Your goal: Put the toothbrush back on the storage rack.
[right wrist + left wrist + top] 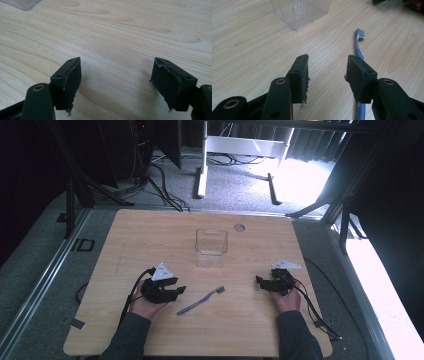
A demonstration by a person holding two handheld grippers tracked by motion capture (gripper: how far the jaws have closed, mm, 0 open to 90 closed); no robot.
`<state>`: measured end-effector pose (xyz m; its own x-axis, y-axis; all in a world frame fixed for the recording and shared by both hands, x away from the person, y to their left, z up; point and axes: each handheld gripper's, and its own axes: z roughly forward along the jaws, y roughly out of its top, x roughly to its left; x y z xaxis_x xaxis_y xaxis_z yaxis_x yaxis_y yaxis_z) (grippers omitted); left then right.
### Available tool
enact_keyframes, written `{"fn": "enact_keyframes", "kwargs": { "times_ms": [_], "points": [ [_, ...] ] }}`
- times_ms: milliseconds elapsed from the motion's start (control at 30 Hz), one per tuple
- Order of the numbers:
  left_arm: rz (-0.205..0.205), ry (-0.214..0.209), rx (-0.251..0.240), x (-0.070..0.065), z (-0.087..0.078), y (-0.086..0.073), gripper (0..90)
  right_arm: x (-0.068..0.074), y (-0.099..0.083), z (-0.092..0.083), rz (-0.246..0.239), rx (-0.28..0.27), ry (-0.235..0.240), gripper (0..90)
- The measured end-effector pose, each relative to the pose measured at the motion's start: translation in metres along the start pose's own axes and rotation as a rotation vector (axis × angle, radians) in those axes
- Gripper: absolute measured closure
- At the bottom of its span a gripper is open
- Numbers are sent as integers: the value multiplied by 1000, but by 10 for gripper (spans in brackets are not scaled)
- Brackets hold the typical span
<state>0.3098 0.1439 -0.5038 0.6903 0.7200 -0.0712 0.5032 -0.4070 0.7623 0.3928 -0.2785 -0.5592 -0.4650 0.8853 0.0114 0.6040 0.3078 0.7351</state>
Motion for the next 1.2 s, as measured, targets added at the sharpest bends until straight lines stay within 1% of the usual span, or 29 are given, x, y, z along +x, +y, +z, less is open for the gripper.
{"fn": "enact_keyframes", "kwargs": {
  "times_ms": [67,167,300,367,467,567,633,833,967,1067,1200],
  "points": [
    [3,12,-1,-1,-1,1,528,0,0,0,-1,0,-2,236],
    [2,11,-16,-2,-4,6,528,0,0,0,-5,1,-4,236],
    [9,15,-20,-4,-7,14,528,0,0,0,-5,1,-4,237],
    [9,4,-12,-6,-7,18,526,0,0,0,-4,1,-3,236],
    [21,7,4,-8,-7,24,525,0,0,0,-4,1,-3,236],
    [27,1,5,-10,-7,29,526,0,0,0,-3,0,-3,236],
    [23,1,8,-11,-7,31,526,0,0,0,-3,0,-3,236],
    [33,-9,35,-12,-2,36,545,0,0,0,-3,0,-3,236],
    [45,0,56,-12,-1,40,548,0,0,0,-3,0,-3,236],
    [40,8,66,-10,-1,44,555,0,0,0,-3,1,-4,236],
    [42,16,87,-9,-1,48,554,0,0,0,-3,0,-3,236]
  ]
}}
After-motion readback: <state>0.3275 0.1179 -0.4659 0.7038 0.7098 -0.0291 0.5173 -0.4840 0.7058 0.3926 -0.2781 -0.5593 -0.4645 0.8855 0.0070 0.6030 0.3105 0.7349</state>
